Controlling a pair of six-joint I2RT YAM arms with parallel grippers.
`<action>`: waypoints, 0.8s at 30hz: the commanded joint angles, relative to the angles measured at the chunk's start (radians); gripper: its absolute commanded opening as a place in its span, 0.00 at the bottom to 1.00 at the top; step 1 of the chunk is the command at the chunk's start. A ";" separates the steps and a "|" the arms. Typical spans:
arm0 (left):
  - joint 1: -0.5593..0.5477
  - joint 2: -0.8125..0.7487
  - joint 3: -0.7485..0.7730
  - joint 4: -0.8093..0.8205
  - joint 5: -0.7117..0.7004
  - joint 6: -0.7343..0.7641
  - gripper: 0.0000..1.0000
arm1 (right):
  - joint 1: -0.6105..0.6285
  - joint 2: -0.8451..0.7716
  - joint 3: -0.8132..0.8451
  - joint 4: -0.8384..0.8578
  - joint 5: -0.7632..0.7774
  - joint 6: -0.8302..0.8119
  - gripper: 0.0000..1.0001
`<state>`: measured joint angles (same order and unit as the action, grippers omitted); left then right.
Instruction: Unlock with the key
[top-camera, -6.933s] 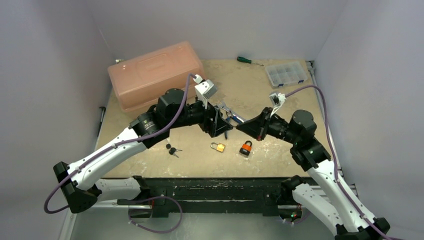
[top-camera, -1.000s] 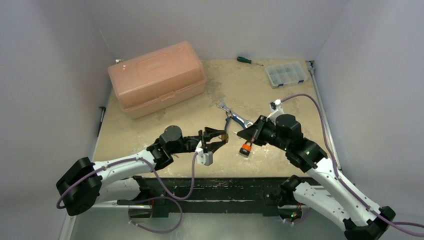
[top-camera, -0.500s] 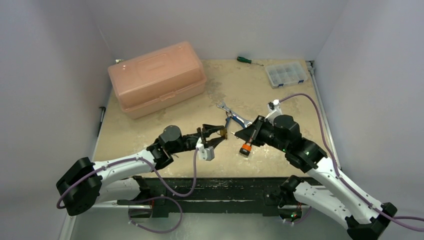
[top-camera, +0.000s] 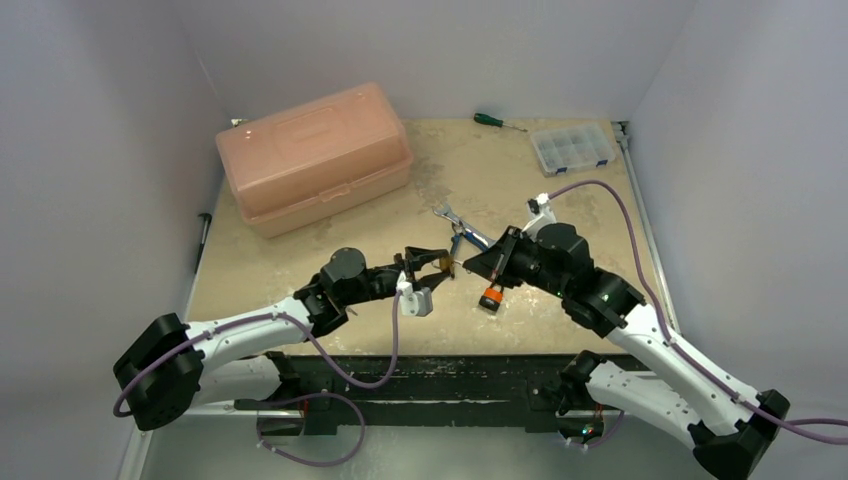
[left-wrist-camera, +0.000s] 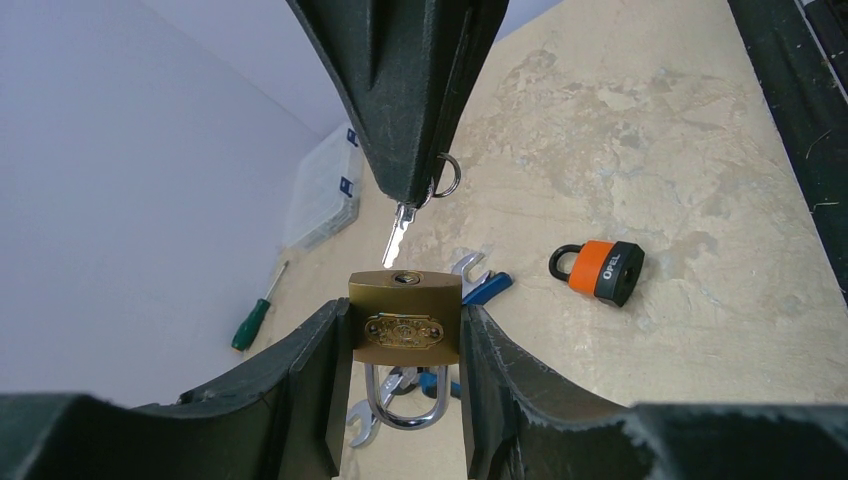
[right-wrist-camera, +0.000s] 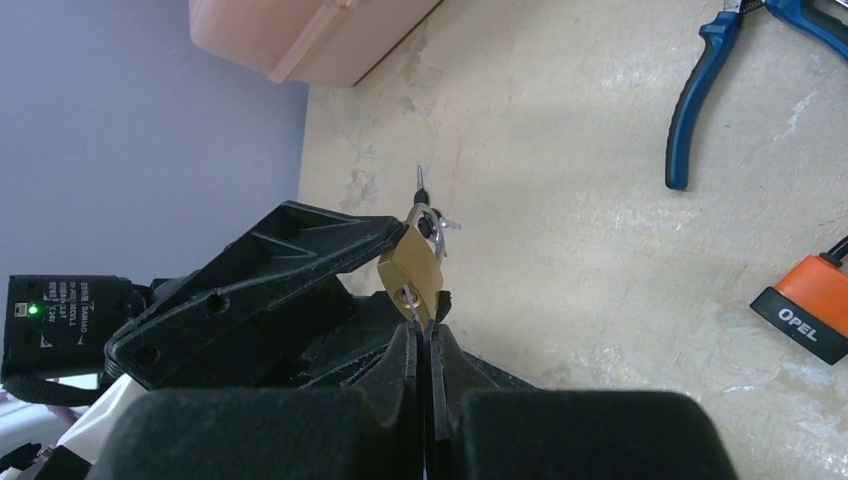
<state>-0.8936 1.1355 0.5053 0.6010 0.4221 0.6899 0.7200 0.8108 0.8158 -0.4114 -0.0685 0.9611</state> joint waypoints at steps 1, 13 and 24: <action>-0.005 0.000 0.053 0.034 0.009 -0.018 0.00 | 0.007 0.004 0.039 0.048 0.027 -0.014 0.00; -0.006 0.006 0.057 0.027 -0.001 -0.026 0.00 | 0.017 0.015 0.022 0.060 0.022 -0.013 0.00; -0.006 0.001 0.054 0.029 -0.020 -0.025 0.00 | 0.018 -0.011 0.013 0.015 0.052 -0.024 0.00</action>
<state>-0.8936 1.1461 0.5144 0.5804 0.4065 0.6884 0.7330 0.8230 0.8158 -0.3897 -0.0547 0.9558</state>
